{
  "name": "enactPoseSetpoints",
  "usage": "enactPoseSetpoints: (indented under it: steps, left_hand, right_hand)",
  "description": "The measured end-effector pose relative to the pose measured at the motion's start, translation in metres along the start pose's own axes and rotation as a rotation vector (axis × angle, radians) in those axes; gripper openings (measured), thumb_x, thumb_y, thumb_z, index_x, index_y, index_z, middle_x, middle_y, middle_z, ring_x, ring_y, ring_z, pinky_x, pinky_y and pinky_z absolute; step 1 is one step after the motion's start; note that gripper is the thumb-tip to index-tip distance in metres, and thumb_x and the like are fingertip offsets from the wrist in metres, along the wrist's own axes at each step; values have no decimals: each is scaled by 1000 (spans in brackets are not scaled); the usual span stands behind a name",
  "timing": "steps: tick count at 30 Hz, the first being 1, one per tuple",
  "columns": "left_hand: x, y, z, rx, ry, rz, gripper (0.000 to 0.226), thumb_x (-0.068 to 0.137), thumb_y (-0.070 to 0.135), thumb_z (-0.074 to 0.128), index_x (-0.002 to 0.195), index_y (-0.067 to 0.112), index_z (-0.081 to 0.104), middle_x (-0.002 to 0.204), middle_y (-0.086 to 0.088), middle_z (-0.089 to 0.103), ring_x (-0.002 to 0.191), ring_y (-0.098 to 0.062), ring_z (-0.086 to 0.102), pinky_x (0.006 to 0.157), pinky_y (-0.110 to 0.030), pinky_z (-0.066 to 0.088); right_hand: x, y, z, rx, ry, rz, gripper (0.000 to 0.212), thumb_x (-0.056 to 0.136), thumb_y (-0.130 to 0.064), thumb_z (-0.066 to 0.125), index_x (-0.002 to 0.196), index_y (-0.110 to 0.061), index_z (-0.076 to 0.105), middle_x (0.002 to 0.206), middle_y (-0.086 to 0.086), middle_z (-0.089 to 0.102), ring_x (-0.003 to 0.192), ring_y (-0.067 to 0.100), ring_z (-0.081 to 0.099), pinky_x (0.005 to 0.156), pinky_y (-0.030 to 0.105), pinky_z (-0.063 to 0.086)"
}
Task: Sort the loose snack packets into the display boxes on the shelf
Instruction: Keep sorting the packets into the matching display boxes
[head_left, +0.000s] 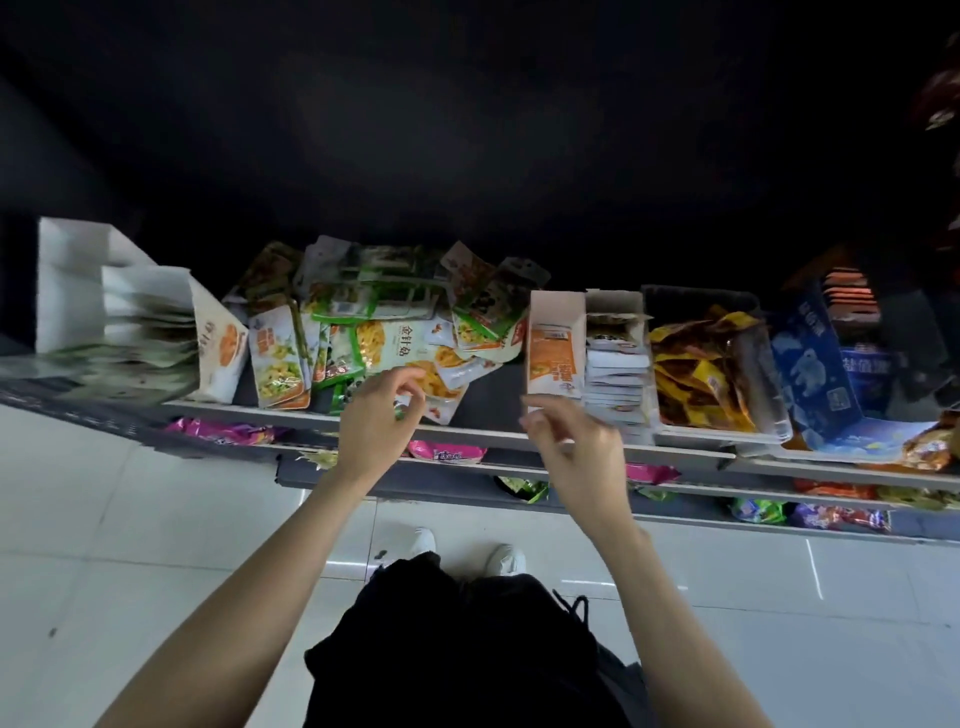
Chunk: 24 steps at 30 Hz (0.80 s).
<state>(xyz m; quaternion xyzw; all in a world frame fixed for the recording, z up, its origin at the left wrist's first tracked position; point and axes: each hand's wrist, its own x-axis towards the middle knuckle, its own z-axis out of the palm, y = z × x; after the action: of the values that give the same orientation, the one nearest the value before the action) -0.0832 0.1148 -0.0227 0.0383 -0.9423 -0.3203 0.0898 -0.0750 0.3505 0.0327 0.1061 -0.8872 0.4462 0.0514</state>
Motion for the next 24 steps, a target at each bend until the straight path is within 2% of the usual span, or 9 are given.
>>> enactPoseSetpoints:
  steps: [3,5,8,12,15,18,21,22,24]
  left_hand:
    - [-2,-42,-7,159,-45,-6,25,87,18,61,112,16,62,97,2,68,94,-20,62,85,-38,51]
    - [3,-59,-10,204,-107,-54,28,88,23,60,116,16,61,106,-2,67,103,-24,59,92,-38,47]
    - [17,-70,-11,271,-200,-58,35,89,28,58,123,18,57,120,-4,61,115,-25,53,100,-38,41]
    - [35,-84,-7,369,-363,-17,44,94,41,48,136,28,44,132,1,52,126,-21,43,106,-36,36]
    - [42,-94,-1,377,-425,-18,48,94,46,44,138,27,41,135,-1,48,127,-23,42,107,-40,37]
    - [43,-96,4,305,-396,-15,48,93,44,49,136,23,45,133,-1,49,124,-23,46,104,-39,39]
    - [43,-96,6,171,-377,-46,46,90,38,57,133,22,48,130,-1,52,117,-22,52,96,-37,46]
    - [44,-95,7,123,-374,-71,47,89,36,59,132,22,48,130,-1,52,115,-21,53,94,-37,48]
    - [47,-92,9,47,-370,-122,48,89,34,60,133,21,47,130,1,52,115,-20,53,91,-36,49]
  right_hand:
    - [16,-12,58,-88,-148,-46,24,88,-13,56,108,-15,68,88,0,72,70,15,67,61,34,57]
    - [32,-15,93,-187,-270,3,31,88,-11,55,117,-15,64,107,5,68,91,23,66,76,36,56]
    - [65,-4,131,-460,-304,26,46,88,-10,55,134,-15,51,138,9,47,127,30,42,103,42,40]
    - [116,13,152,-683,-285,104,60,90,-24,55,144,-14,31,146,17,29,134,38,25,112,46,25]
    - [128,31,167,-613,-459,271,68,94,-39,49,149,-18,15,156,12,9,142,38,5,116,48,15]
    - [103,39,174,-597,-568,246,70,96,-42,44,151,-20,8,159,5,-10,144,34,-11,118,46,15]
    - [68,30,175,-533,-584,166,65,96,-38,46,150,-17,17,159,4,-1,145,32,-3,117,43,19]
    - [60,26,173,-512,-600,154,63,95,-38,46,149,-17,20,159,3,4,146,31,4,116,43,22]
    - [50,20,168,-480,-604,126,55,95,-37,47,146,-20,33,156,0,22,140,27,28,110,41,34]
